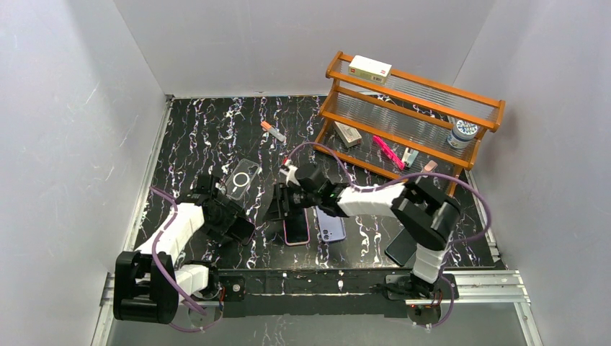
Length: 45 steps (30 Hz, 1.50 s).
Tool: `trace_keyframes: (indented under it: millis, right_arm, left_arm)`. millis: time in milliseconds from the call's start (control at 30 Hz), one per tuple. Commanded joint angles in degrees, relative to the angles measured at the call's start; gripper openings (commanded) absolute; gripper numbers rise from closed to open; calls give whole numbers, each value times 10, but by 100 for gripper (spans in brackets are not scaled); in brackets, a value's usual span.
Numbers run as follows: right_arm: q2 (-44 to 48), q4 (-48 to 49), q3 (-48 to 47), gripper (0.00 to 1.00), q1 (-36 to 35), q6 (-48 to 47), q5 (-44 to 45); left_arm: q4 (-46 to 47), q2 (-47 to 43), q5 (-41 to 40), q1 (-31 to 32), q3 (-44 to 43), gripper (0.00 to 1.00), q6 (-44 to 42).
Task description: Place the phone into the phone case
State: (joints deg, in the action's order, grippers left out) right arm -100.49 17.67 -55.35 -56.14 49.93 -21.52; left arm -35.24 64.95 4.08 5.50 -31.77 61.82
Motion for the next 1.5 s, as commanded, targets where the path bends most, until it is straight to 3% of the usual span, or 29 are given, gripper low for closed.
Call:
trace_keyframes:
  millis: [0,500,767,933,1000,1167,1267,1467]
  right_arm:
    - [-63,50,-52,55,-12,-22,-53]
    - [-202,58,-143,51,-33,-35,-111]
    - [-230,99,-152,38,-39,-17,-133]
    - [-237,146,-141,17,-38,-7,-150]
    - [-235,154,-136,3,-39,-6,-155]
    - [-195,163,-105,1,-31,-8,-142]
    - [-166,170,-81,1,-21,-4,-136]
    - [-102,192,-18,1,8,17,-127]
  left_arm:
    - [-9,-9,33,5,24,47,5]
    - [-8,-36,42,5,33,44,-4]
    - [-8,-50,45,5,35,43,-2]
    - [-11,-75,48,5,38,44,-2]
    - [-12,-88,49,5,37,49,-1]
    - [-17,-111,31,5,9,81,-23]
    - [-17,-122,46,5,-31,96,-61]
    - [-14,-160,76,5,-120,98,-138]
